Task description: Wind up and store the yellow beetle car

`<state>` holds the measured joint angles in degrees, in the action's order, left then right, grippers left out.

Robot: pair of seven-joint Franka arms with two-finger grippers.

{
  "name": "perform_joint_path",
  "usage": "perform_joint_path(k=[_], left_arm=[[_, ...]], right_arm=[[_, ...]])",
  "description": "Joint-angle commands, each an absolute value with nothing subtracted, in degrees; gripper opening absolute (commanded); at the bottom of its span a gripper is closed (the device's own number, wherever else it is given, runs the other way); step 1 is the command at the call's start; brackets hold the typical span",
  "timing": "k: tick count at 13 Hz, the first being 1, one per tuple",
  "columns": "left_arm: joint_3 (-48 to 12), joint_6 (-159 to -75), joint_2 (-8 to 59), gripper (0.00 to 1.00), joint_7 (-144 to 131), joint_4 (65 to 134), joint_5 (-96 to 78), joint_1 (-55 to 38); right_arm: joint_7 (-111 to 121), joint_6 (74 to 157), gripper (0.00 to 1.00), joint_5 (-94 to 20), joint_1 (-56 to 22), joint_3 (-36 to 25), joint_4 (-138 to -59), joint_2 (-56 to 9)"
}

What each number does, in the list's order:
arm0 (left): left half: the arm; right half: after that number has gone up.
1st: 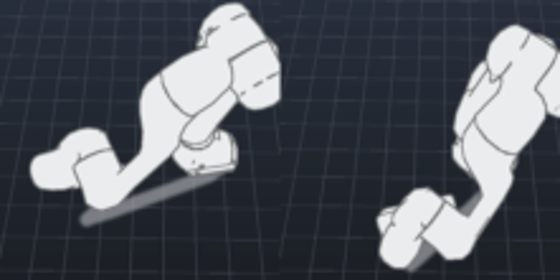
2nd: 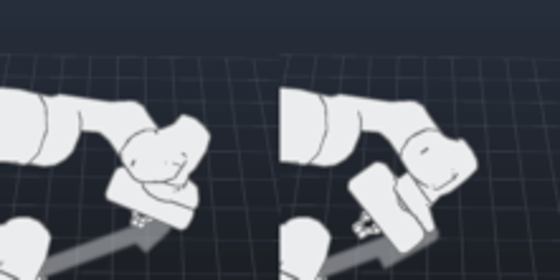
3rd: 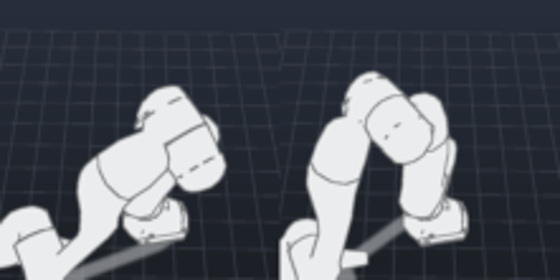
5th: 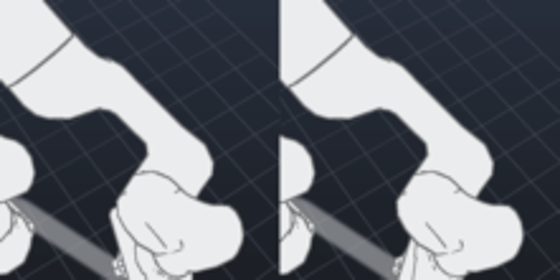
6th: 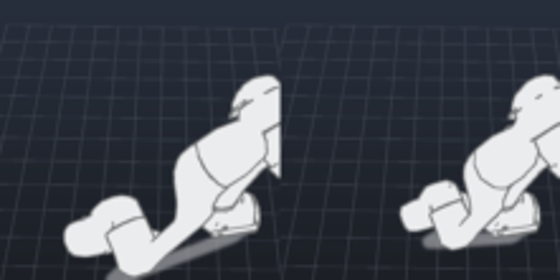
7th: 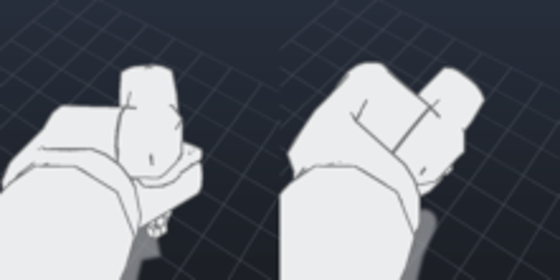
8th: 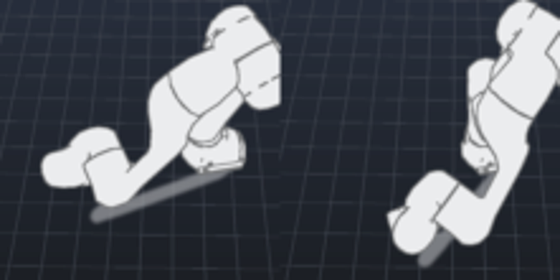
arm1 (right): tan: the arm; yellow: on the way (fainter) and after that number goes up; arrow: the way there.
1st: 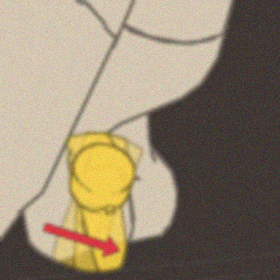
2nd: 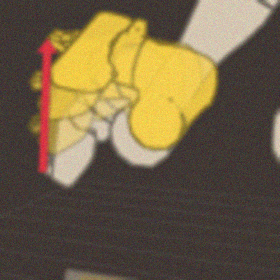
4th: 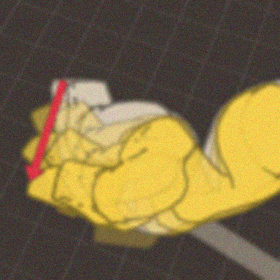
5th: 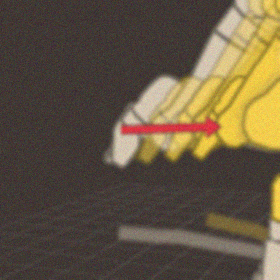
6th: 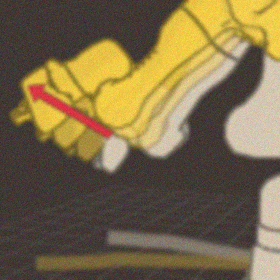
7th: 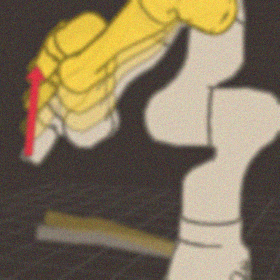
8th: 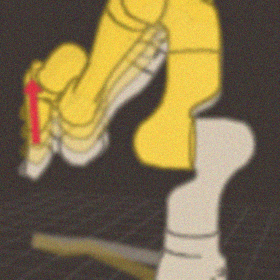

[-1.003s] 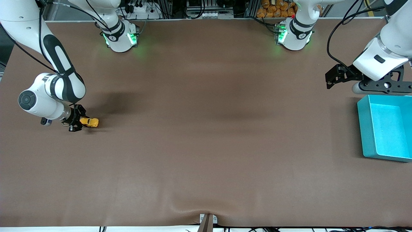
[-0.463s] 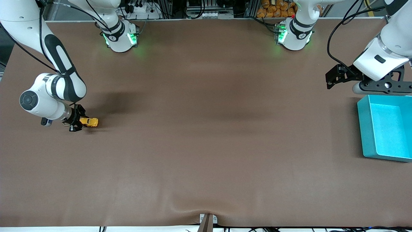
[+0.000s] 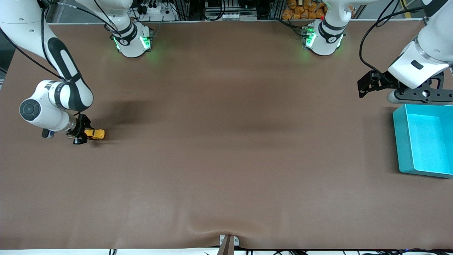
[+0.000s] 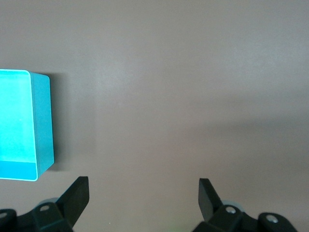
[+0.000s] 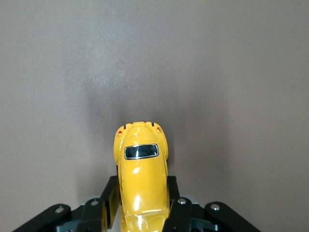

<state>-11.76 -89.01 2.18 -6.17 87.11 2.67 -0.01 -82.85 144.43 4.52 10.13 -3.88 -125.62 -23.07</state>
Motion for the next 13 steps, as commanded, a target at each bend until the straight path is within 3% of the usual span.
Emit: perform_joint_path(k=[1, 13], left_arm=[[-11.9, -89.2, 2.0, 1.00, -5.0, 86.7, 3.1, 0.0], [-11.9, -89.2, 2.0, 1.00, -5.0, 86.7, 3.1, -0.1]], right_arm=[[-83.4, 148.3, 0.29, 6.8, 12.6, -3.6, -125.8, -27.3], [-83.2, 149.9, 0.28, 15.6, 18.4, -3.5, -124.5, -30.0]])
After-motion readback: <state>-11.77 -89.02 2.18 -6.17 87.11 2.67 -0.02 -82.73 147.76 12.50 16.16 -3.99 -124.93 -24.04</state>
